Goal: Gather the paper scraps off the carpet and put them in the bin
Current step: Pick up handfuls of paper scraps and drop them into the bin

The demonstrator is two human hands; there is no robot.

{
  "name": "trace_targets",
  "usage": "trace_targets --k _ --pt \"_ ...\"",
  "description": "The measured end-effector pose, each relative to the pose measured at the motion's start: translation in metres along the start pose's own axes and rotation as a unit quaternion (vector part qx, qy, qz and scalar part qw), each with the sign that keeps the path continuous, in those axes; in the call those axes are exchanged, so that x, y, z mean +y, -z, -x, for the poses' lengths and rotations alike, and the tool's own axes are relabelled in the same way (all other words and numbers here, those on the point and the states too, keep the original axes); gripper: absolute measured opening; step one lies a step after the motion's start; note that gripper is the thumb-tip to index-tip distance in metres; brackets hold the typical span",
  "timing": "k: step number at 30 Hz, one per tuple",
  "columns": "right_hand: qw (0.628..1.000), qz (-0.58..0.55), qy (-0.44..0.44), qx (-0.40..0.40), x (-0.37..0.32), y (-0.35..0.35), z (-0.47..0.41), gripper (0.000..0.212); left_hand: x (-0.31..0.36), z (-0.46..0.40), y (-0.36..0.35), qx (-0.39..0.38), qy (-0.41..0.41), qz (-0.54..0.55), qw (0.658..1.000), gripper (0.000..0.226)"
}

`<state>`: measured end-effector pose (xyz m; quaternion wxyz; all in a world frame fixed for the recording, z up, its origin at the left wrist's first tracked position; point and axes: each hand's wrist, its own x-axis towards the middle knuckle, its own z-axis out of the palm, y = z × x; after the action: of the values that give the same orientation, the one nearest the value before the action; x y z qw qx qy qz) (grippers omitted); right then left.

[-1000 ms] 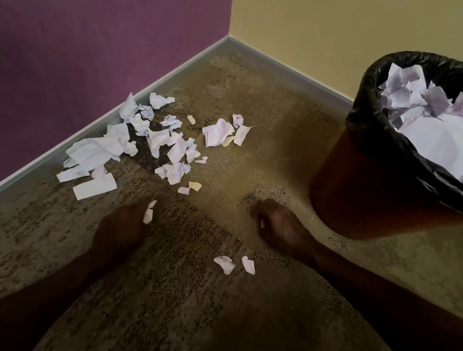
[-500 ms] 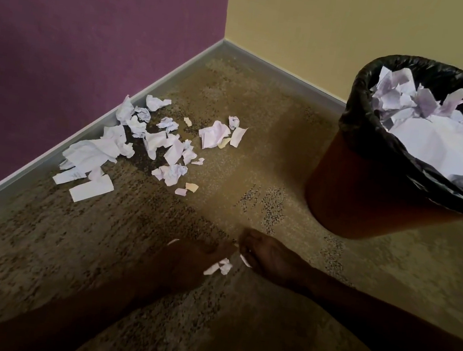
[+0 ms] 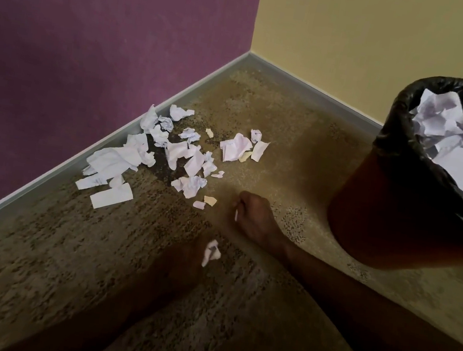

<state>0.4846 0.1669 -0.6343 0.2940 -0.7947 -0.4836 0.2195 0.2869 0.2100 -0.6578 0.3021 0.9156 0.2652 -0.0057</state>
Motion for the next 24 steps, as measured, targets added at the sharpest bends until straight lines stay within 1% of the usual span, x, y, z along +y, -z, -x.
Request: trace_targets --k 1,3,5,6,8,10,12,14,18,20,22,24 --pt "1.000 0.018 0.016 -0.003 -0.008 -0.006 -0.012 0.022 -0.006 -0.002 0.008 0.005 0.043 0.029 0.999 0.030" --pt "0.995 0.058 0.077 0.019 -0.024 -0.019 -0.032 0.023 -0.021 -0.002 0.022 0.057 0.115 0.061 0.990 0.021" --pt "0.983 0.100 0.149 0.041 -0.034 -0.037 -0.046 0.023 -0.034 0.002 0.032 0.124 0.138 0.053 0.981 0.019" --pt "0.979 0.121 0.162 0.039 -0.037 -0.045 -0.051 0.029 -0.040 0.004 0.036 0.150 0.146 0.052 0.976 0.017" --pt "0.972 0.184 0.147 0.019 -0.038 -0.061 -0.058 0.046 -0.054 0.006 0.040 0.196 0.171 0.045 0.964 0.029" --pt "0.958 0.256 0.129 0.015 -0.031 -0.074 -0.060 0.061 -0.065 0.009 0.042 0.221 0.191 0.034 0.956 0.039" --pt "0.942 0.303 0.143 0.001 -0.022 -0.081 -0.059 0.068 -0.070 0.010 0.040 0.225 0.205 0.036 0.952 0.038" --pt "0.934 0.324 0.148 -0.009 -0.018 -0.084 -0.061 0.067 -0.066 0.009 0.038 0.214 0.206 0.052 0.953 0.038" --pt "0.936 0.324 0.140 -0.013 -0.022 -0.091 -0.073 0.056 -0.053 -0.001 0.031 0.196 0.190 0.070 0.960 0.046" --pt "0.940 0.297 0.167 -0.010 -0.020 -0.092 -0.075 0.047 -0.048 -0.009 0.029 0.185 0.193 0.077 0.961 0.046" --pt "0.952 0.239 0.190 -0.012 -0.015 -0.094 -0.075 0.037 -0.043 -0.015 0.028 0.173 0.200 0.081 0.961 0.046" --pt "0.978 0.142 0.150 -0.044 -0.017 -0.093 -0.075 0.033 -0.036 -0.016 0.032 0.180 0.191 0.080 0.962 0.046"
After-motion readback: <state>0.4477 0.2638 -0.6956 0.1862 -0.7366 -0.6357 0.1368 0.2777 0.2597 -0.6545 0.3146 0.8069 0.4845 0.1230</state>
